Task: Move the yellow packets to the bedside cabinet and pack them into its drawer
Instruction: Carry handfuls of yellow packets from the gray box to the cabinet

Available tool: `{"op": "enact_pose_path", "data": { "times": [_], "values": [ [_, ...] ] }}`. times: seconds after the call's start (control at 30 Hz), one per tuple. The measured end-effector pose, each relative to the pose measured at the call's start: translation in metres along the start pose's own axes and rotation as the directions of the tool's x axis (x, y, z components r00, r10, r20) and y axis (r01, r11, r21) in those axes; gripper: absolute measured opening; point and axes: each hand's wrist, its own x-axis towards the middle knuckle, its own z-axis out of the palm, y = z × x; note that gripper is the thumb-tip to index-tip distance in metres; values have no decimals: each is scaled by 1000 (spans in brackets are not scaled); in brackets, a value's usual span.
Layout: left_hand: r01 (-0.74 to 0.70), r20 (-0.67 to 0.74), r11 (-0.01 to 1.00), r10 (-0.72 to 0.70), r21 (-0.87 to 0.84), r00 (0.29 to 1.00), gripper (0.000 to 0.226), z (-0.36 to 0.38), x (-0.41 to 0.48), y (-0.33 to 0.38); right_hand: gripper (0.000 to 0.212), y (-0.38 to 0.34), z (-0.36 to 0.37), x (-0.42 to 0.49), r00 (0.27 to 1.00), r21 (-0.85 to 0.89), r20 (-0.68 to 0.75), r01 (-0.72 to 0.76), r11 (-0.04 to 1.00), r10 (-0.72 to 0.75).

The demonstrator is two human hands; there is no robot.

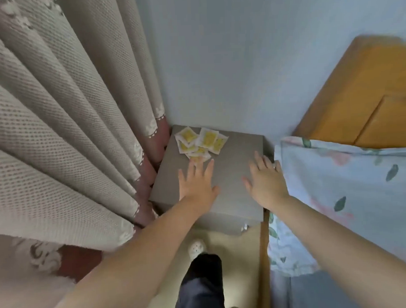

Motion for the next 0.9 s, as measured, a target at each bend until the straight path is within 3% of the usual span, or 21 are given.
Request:
{"op": "enact_pose_path", "data": {
  "times": [0.2,0.37,0.43,0.6,0.77,0.9],
  "values": [
    [60,104,982,-42,-178,994,73,53,100,-39,61,-16,54,104,985,10,171,5,1000,-7],
    [234,340,926,-127,-297,932,74,120,172,-66,62,-18,115,163,930,4,367,23,1000,-23],
    [305,372,901,-181,-308,910,73,140,194,-71,63,-13,139,181,903,-12,430,14,1000,-7],
    [284,140,900,-251,-331,958,68,177,255,-80,64,-10,173,244,900,-14,436,20,1000,-12],
    [179,-37,950,-195,-255,980,63,213,288,-102,65,-28,193,317,985,63,149,78,995,-87],
    [70,-139,987,-90,-143,986,65,239,281,-118,63,-37,206,356,969,54,201,132,990,-140]
  ]
}}
